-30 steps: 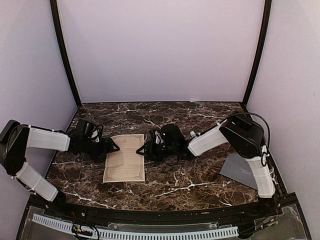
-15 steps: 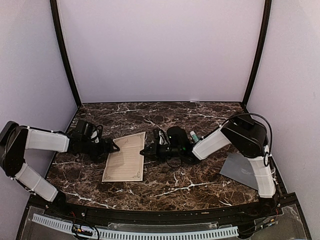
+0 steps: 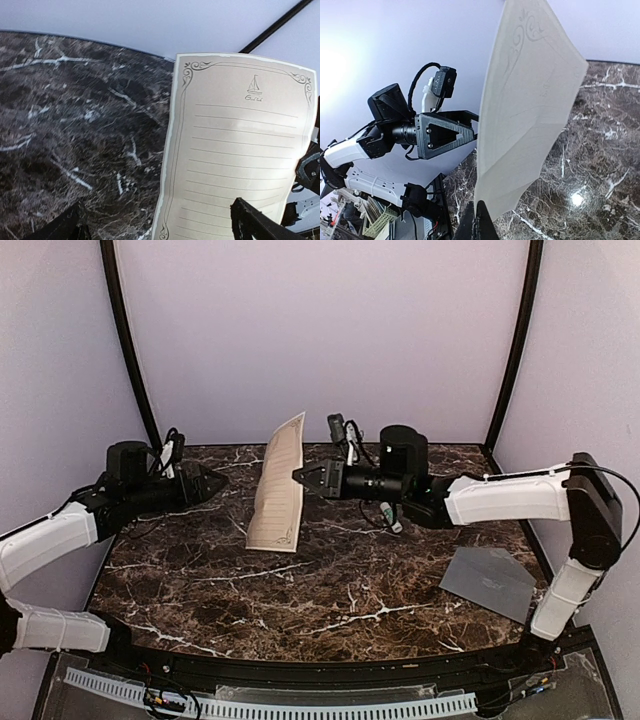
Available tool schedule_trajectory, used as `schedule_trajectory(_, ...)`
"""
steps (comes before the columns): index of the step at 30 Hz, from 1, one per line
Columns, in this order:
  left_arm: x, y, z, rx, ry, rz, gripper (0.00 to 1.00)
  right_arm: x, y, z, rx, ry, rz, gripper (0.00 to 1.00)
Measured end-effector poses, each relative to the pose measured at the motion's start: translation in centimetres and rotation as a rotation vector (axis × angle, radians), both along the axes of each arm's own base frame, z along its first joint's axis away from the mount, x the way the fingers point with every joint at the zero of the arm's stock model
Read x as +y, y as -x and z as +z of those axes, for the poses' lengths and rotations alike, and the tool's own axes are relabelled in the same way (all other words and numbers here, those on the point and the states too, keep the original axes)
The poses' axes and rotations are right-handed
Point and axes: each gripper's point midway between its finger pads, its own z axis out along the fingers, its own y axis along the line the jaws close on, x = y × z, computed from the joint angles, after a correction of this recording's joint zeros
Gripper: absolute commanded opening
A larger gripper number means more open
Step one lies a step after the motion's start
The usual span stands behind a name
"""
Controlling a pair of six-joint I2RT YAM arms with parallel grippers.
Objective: Place the letter into the envelope and seal it
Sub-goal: Pick up the letter from the center of the board.
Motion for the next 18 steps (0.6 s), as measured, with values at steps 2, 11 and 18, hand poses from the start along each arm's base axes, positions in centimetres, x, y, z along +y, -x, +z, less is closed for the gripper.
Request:
schedule_trajectory(2, -0.8, 0.2, 2.7, -0.083, 0.031, -0.056, 0.99, -0.8, 0.5, 2.5, -0.080, 0.002, 0.005, 0.00)
schedule_trajectory(11, -4.9, 2.7, 11.5, -0.334, 0.232, -0.364, 0.99, -4.0, 4.6, 10.8, -0.315, 0.006, 0.091, 0.00)
schedule_trajectory(18, -7.8, 4.6, 14.2, -0.394, 0.311, -0.558, 0.99, -5.7, 7.9, 14.6, -0.402, -0.057, 0.183, 0.00)
